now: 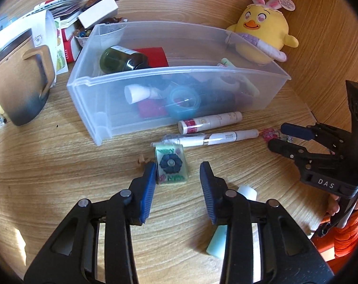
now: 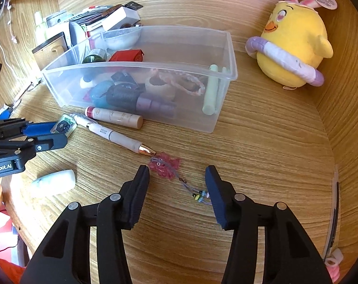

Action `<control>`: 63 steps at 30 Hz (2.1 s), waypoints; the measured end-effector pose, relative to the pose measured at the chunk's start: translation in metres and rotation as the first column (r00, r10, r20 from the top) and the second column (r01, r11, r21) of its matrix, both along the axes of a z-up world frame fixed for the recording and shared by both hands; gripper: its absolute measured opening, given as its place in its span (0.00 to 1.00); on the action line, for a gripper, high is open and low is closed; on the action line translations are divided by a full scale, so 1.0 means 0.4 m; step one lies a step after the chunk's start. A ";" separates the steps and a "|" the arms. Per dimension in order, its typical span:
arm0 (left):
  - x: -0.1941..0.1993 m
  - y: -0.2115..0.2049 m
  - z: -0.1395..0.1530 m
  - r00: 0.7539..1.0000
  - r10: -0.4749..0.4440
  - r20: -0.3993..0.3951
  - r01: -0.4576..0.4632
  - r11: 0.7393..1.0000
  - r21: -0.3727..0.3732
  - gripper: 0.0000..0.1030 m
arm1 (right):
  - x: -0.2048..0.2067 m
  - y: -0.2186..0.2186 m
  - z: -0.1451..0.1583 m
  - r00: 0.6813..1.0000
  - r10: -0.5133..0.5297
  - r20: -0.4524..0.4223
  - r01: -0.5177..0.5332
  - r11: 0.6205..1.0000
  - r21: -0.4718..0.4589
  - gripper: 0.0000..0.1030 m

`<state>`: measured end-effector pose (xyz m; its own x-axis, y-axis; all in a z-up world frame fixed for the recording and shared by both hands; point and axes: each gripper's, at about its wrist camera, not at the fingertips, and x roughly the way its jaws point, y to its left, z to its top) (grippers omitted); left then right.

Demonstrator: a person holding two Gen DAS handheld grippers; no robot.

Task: Organize objects
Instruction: 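Grasp the green square packet with the left tool while the right tool grasps the pink keychain charm, then carry the packet and keychain over the clear box and lower them inside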

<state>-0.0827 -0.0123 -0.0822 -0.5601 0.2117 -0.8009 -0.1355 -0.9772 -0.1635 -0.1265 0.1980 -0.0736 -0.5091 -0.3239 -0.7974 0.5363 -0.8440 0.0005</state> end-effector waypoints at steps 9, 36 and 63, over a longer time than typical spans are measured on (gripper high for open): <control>-0.009 0.011 -0.005 1.000 0.003 -0.025 -0.005 0.998 -0.057 0.24 | 0.002 -0.010 0.004 1.000 0.001 -0.029 -0.001 1.000 0.001 0.13; 0.031 0.005 0.137 0.976 0.056 -0.209 -0.060 0.998 -0.012 0.23 | 0.042 0.015 0.167 0.984 -0.036 -0.172 0.013 0.991 -0.133 0.13; -0.079 -0.001 0.264 0.940 0.091 -0.330 -0.096 0.995 0.000 0.23 | -0.049 -0.069 0.255 0.972 -0.014 -0.234 -0.040 0.974 -0.225 0.13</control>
